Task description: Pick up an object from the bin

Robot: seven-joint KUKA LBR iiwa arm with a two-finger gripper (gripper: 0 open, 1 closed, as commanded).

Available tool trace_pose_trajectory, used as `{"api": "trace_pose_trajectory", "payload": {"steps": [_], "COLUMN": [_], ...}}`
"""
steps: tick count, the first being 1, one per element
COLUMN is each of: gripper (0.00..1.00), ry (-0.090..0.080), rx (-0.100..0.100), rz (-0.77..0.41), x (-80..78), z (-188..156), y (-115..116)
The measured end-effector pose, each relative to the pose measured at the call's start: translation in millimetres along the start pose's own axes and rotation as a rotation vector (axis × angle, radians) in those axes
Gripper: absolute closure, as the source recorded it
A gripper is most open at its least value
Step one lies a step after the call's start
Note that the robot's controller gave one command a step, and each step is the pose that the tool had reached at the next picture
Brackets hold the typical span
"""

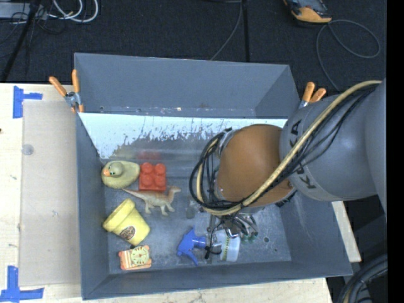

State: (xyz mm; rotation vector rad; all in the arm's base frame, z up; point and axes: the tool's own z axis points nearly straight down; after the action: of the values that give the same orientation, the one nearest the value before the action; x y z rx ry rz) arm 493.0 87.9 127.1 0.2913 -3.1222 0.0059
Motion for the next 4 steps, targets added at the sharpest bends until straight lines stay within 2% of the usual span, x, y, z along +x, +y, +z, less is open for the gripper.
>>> {"api": "trace_pose_trajectory", "payload": {"steps": [1, 2, 3, 4], "gripper": [1.0, 1.0, 1.0, 1.0], "ry": [0.004, 0.004, 0.007, 0.002], "rx": [-0.006, -0.006, -0.006, -0.007], "rz": [-0.166, -0.166, -0.214, -0.236], "x": [-4.9, -4.9, -41.7, -86.5], "z": [54.5, 54.6, 56.0, 55.3], "y": [-5.1, -5.2, -2.5, -3.3]}}
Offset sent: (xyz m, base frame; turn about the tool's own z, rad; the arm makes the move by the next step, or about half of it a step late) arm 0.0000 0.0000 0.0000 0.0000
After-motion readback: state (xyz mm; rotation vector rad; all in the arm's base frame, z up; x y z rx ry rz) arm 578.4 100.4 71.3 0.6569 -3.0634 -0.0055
